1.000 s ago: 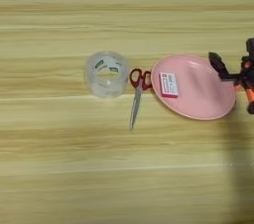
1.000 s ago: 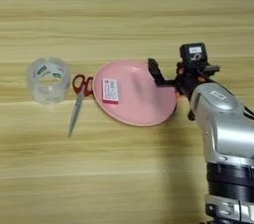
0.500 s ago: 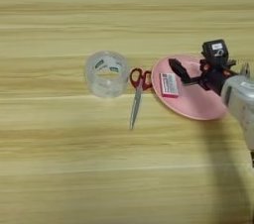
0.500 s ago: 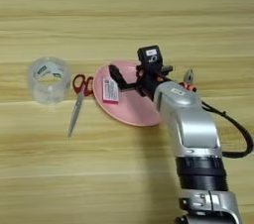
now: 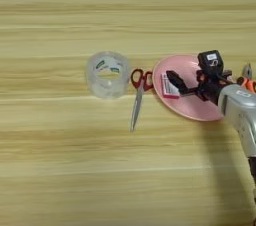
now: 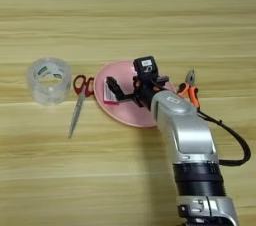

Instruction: Move the objects on the table

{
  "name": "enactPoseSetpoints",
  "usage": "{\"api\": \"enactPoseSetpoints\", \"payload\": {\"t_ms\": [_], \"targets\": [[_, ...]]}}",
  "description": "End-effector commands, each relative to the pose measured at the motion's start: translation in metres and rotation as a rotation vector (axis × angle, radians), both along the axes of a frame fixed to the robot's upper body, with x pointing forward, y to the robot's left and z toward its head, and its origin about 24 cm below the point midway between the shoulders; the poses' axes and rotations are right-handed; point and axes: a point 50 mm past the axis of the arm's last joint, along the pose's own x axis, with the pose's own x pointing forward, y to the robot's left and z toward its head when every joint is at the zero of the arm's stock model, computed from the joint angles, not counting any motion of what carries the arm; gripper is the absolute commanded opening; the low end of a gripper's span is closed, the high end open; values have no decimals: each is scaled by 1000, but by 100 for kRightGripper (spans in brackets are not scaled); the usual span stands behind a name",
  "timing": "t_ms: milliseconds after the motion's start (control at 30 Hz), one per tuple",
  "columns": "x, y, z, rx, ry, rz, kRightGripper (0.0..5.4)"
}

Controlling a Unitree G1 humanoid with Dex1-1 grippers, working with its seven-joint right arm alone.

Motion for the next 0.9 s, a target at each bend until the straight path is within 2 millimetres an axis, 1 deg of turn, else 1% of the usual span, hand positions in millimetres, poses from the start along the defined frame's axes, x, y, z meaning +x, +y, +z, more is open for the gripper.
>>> {"api": "enactPoseSetpoints", "payload": {"t_ms": [33, 533, 600, 733, 900], "targets": [[9, 0, 22, -34, -106, 13, 538], [11, 12, 24, -18, -115, 57, 538], [11, 13, 23, -19, -110, 62, 538], [12, 12, 14, -25, -79, 60, 538], [13, 5, 7, -35, -56, 30, 538]]}}
